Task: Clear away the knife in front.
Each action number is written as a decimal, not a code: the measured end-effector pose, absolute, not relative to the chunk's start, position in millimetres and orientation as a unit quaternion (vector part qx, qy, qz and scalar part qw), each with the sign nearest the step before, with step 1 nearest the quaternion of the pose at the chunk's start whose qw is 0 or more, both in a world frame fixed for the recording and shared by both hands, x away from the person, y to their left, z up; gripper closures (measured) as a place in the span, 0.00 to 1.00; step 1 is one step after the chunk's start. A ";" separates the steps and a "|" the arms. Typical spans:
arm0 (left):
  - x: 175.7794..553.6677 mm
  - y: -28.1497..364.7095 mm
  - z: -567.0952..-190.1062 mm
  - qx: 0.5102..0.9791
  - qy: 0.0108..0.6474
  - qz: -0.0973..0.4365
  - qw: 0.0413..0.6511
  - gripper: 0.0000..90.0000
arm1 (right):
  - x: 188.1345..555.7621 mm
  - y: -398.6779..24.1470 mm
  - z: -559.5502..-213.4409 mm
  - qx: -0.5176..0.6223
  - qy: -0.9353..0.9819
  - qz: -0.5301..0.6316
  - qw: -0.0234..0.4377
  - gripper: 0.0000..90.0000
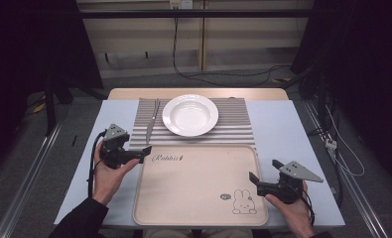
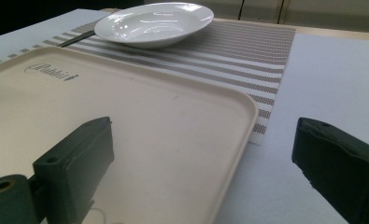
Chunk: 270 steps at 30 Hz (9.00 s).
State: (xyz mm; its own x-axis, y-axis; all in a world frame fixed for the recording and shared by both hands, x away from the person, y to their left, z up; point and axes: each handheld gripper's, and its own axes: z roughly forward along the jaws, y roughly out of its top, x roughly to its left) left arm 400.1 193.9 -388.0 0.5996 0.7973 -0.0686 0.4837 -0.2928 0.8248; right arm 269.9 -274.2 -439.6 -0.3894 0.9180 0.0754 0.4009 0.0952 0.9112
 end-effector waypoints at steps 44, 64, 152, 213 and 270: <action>544.2 167.7 -382.2 0.788 0.461 0.221 0.344 0.13 | 272.2 -272.9 -439.2 0.478 0.687 0.475 0.270 0.06; 599.7 156.0 -420.2 0.785 0.492 0.183 0.330 0.24 | 274.2 -272.3 -439.8 0.474 0.690 0.477 0.268 0.05; 610.7 143.1 -422.1 0.808 0.503 0.149 0.270 0.89 | 272.9 -273.0 -440.2 0.472 0.693 0.473 0.272 0.05; 506.8 142.9 -361.3 0.824 0.457 0.144 0.302 0.89 | 272.3 -268.5 -438.6 0.467 0.695 0.475 0.272 0.05; 388.3 115.2 -409.4 0.860 0.416 0.101 0.279 0.89 | 271.4 -267.9 -438.5 0.466 0.697 0.472 0.272 0.05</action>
State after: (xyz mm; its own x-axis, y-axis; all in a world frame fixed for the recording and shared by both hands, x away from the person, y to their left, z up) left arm 388.3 115.2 -409.4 0.6339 0.7712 -0.0577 0.6582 -0.4988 0.5639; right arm 271.4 -267.9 -438.5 -0.4181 0.9064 0.0601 0.3920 0.1204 0.9121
